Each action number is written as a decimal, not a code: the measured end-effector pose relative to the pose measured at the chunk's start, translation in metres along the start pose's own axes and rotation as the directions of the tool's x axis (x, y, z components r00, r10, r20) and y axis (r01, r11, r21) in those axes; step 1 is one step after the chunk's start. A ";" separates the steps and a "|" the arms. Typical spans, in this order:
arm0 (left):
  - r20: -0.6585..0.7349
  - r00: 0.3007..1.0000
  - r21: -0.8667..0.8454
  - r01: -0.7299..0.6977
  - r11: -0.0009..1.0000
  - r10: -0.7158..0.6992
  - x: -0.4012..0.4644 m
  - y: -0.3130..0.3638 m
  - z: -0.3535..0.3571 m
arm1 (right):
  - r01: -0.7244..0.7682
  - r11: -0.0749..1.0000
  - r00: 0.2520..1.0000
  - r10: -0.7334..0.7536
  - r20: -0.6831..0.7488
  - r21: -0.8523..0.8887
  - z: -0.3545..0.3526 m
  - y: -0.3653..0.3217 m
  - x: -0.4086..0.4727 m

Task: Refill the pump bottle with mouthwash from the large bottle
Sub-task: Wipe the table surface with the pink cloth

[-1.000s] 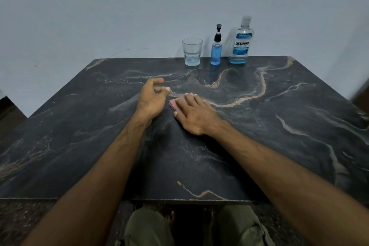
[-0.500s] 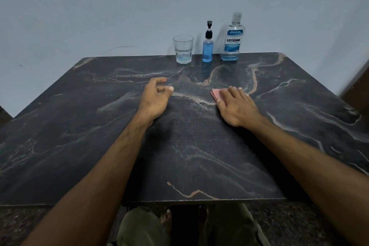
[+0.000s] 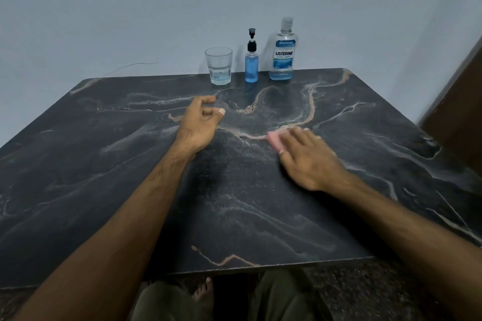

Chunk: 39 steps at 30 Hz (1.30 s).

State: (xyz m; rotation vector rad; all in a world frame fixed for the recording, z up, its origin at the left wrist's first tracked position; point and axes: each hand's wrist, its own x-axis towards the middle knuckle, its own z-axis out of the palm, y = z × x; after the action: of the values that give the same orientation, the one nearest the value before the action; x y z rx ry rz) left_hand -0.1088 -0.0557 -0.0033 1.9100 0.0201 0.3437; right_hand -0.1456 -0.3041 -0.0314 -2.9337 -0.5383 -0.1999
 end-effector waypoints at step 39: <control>-0.027 0.999 -0.065 0.037 0.997 -0.039 0.019 -0.004 -0.026 | 0.037 0.999 0.990 -0.040 0.134 0.025 0.016 -0.040 0.055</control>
State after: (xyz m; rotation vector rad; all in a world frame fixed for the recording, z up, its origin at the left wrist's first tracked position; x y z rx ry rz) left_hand -0.0966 -0.0277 0.0057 1.8388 0.0639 0.3420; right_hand -0.1074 -0.2459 -0.0332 -2.9317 -0.6124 -0.0001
